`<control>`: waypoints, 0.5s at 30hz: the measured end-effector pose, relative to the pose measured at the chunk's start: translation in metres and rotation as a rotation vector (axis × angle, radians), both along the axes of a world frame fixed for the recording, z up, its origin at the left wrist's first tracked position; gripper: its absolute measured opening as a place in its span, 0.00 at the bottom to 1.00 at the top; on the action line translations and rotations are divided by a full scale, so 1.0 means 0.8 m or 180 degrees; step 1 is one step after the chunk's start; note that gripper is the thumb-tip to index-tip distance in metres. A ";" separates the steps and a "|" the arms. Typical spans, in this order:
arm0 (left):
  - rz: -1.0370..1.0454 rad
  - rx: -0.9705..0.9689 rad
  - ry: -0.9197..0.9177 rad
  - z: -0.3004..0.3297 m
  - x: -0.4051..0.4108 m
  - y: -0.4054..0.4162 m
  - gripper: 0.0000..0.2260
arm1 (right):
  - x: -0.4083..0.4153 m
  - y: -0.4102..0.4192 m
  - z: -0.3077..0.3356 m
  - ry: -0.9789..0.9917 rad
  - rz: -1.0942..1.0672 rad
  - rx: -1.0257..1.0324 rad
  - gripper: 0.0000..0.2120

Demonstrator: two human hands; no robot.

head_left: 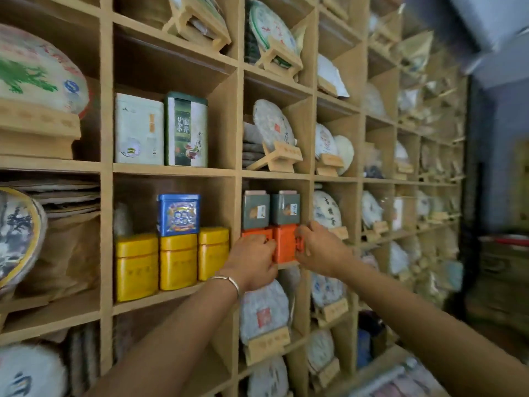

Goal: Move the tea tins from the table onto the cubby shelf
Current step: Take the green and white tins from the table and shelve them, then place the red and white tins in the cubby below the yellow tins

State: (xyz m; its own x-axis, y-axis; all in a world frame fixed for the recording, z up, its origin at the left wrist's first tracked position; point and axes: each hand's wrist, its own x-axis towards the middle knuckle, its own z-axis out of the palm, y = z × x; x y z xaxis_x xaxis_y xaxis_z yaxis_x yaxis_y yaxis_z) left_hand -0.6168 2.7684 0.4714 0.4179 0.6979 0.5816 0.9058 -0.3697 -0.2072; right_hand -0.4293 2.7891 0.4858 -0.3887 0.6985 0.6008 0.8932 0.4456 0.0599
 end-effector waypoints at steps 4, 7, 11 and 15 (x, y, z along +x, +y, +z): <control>-0.0469 -0.0408 -0.0036 -0.036 0.092 0.004 0.17 | 0.114 -0.060 -0.037 -0.0062 -0.0681 -0.0217 0.23; -0.0978 -0.0714 -0.0162 -0.056 0.179 -0.014 0.18 | 0.203 -0.130 -0.060 0.0029 -0.1279 -0.0344 0.23; -0.1610 -0.1250 -0.0232 -0.073 0.300 -0.059 0.17 | 0.315 -0.253 -0.088 0.0234 -0.2097 -0.0477 0.21; -0.2211 -0.1359 -0.0042 -0.092 0.421 -0.123 0.14 | 0.417 -0.389 -0.102 0.0323 -0.2857 -0.0516 0.23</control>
State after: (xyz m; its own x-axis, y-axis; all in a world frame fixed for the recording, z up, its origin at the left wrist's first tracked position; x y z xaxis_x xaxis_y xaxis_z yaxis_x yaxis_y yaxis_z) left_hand -0.2797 2.6697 0.3977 0.8319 0.4447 0.3319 0.4423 -0.8926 0.0875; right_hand -0.0961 2.4775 0.4044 0.3896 0.7916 0.4707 0.9058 -0.4218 -0.0404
